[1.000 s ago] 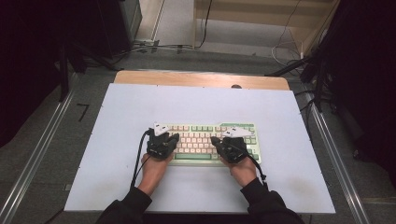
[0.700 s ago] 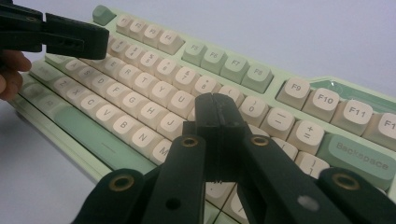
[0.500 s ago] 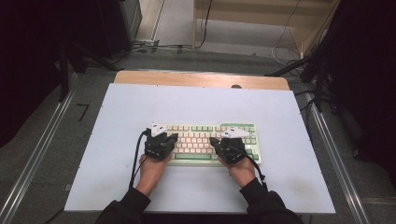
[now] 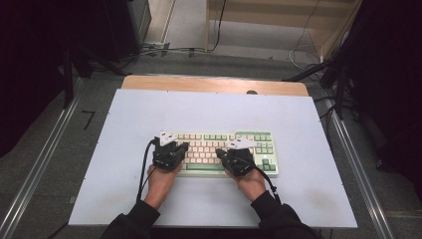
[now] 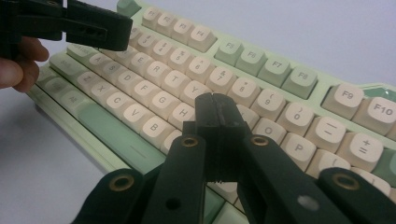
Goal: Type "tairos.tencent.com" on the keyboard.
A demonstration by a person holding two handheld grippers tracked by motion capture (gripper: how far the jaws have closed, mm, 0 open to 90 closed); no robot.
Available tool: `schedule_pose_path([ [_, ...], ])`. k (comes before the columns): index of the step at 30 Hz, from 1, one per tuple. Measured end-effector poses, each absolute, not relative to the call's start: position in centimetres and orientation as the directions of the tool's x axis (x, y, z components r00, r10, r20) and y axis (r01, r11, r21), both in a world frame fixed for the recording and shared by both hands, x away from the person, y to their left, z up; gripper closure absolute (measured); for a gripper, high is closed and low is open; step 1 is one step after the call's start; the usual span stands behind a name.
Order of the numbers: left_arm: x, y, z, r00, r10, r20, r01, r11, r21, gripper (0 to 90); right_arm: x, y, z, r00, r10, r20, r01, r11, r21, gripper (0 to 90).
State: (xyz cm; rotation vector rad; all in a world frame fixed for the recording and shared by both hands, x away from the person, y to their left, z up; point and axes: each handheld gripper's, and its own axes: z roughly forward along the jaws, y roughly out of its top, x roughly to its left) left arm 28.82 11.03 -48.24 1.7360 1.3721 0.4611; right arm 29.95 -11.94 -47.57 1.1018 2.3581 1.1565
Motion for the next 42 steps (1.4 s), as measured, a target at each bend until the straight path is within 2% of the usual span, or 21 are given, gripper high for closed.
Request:
schedule_pose_path([
  [32, 28.8, 11.1, -48.2, 0.331, 0.919, -0.213, 0.605, -0.034, 0.796, 90.0, 29.5, -10.0, -49.2, -0.702, 0.711, 0.052, 0.505, 0.444, 0.740, 87.4],
  [42, 28.7, 11.2, -48.1, 0.335, 0.918, -0.215, 0.601, -0.033, 0.798, 90.0, 29.6, -10.8, -48.1, -0.690, 0.720, 0.066, 0.502, 0.411, 0.761, 87.4],
])
